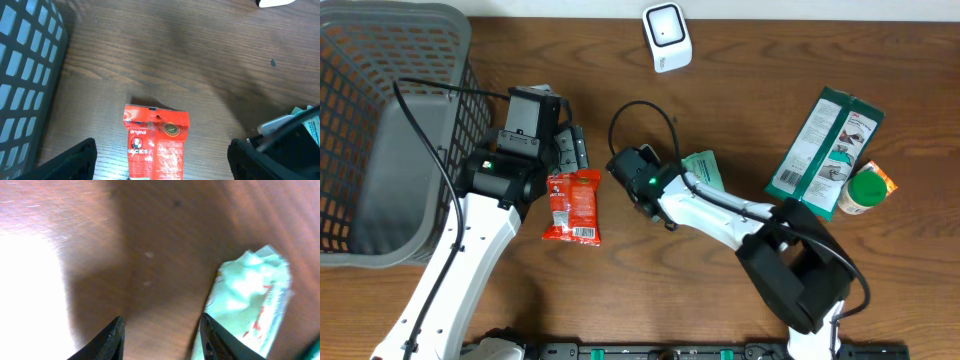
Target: Scan the item barcode
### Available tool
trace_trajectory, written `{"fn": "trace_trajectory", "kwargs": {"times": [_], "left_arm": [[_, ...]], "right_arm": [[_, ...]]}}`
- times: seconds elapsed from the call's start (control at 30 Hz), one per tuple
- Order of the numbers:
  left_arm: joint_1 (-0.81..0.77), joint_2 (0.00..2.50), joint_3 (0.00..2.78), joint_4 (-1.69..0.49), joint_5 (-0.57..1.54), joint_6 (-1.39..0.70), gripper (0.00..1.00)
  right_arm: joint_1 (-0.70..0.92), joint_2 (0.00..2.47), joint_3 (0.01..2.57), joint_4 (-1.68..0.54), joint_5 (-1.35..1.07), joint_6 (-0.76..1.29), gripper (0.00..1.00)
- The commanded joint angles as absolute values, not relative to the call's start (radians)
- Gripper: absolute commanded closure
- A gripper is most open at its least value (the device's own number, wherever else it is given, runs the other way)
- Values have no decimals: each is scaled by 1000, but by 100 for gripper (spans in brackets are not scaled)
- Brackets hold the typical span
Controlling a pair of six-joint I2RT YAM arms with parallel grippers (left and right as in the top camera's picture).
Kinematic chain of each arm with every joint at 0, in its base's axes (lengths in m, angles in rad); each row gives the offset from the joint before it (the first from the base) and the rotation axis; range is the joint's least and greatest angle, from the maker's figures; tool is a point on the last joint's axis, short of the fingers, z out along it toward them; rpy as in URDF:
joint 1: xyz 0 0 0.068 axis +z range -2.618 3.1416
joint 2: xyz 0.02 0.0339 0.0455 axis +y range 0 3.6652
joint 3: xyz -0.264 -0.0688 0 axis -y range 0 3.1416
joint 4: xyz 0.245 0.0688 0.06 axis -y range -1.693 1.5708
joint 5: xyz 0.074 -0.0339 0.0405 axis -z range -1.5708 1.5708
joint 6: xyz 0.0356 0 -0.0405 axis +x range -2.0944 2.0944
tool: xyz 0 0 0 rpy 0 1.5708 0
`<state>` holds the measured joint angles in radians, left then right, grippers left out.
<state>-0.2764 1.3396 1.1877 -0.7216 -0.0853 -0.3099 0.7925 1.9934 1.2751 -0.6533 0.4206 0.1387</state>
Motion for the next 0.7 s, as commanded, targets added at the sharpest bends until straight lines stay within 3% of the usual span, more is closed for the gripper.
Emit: {"fn": "trace_trajectory", "kwargs": {"times": [0.0,0.1,0.23,0.43,0.67], "left_arm": [[-273,1334,1187,-721,-98,-303,16],[-273,1334,1187,-721,-98,-303,16],[-273,1334,1187,-721,-98,-304,16],[-273,1334,1187,-721,-98,-304,16],[-273,1334,1187,-721,-98,-303,16]], "right_arm": [[729,1880,1320,-684,227,189,59],[653,1818,1320,-713,143,226,71],[540,1785,1320,-760,56,258,98],[464,1815,1294,-770,43,258,99],[505,1877,1242,-739,47,277,99]]}}
